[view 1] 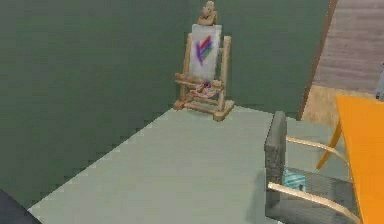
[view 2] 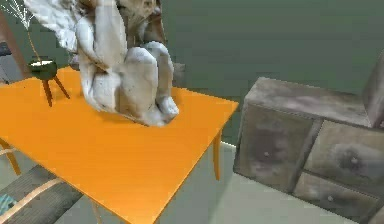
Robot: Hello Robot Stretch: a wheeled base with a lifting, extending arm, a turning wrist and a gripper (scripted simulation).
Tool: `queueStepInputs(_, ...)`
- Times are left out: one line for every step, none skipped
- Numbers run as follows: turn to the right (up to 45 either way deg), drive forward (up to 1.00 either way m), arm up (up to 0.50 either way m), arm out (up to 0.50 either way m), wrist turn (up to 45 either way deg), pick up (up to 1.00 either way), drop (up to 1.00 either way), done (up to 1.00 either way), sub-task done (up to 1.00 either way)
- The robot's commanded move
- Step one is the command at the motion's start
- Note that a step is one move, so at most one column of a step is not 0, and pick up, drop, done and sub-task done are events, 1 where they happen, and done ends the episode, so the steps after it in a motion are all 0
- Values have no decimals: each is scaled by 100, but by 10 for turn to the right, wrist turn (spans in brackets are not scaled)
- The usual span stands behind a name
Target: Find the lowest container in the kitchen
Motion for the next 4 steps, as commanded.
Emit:
queueStepInputs(-30, 0, 0, 0, 0, 0, 0, 0, 0)
queueStepInputs(0, 100, 0, 0, 0, 0, 0, 0, 0)
queueStepInputs(300, 0, 0, 0, 0, 0, 0, 0, 0)
queueStepInputs(0, 40, 0, 0, 0, 0, 0, 0, 0)
